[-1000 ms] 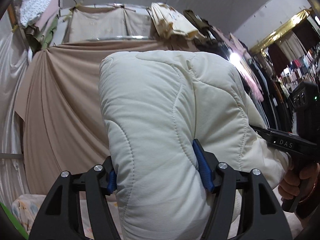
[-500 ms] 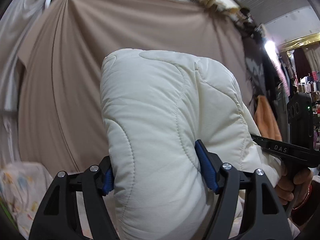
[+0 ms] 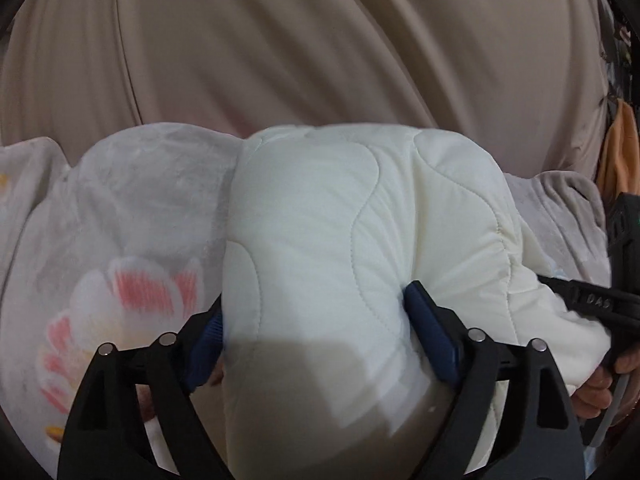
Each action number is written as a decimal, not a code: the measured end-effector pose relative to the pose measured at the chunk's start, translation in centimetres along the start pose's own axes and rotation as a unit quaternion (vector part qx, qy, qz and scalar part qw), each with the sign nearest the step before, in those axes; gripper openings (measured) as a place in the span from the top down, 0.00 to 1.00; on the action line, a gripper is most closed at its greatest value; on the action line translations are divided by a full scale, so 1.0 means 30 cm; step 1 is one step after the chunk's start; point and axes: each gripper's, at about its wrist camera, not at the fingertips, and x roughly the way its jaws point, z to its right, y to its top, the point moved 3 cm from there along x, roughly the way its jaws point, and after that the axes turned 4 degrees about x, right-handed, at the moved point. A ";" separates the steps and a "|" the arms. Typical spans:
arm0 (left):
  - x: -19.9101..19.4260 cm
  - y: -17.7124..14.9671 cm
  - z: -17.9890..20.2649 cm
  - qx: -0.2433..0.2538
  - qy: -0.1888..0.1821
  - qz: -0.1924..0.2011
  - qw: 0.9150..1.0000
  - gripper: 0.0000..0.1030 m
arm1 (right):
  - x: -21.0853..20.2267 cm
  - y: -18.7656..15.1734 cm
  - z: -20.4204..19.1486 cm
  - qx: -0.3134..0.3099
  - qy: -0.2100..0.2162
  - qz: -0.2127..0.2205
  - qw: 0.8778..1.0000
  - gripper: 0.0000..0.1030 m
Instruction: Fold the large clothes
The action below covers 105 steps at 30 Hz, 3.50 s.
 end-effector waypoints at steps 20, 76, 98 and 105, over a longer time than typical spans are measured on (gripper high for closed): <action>-0.235 -0.007 0.114 0.030 0.111 -0.053 0.992 0.15 | -0.234 -0.104 -0.261 -0.143 -0.073 0.033 0.986 1.00; -0.231 -0.089 0.135 0.028 0.121 -0.066 0.990 0.11 | -0.272 -0.162 -0.288 -0.131 -0.123 0.011 0.984 0.86; -0.447 -0.383 0.318 0.029 0.159 -0.060 0.985 0.07 | -0.450 -0.566 -0.225 -0.134 -0.194 0.018 0.972 0.41; -0.450 -0.390 0.317 0.032 0.168 -0.054 0.984 0.07 | -0.447 -0.579 -0.237 -0.145 -0.197 0.023 0.969 0.40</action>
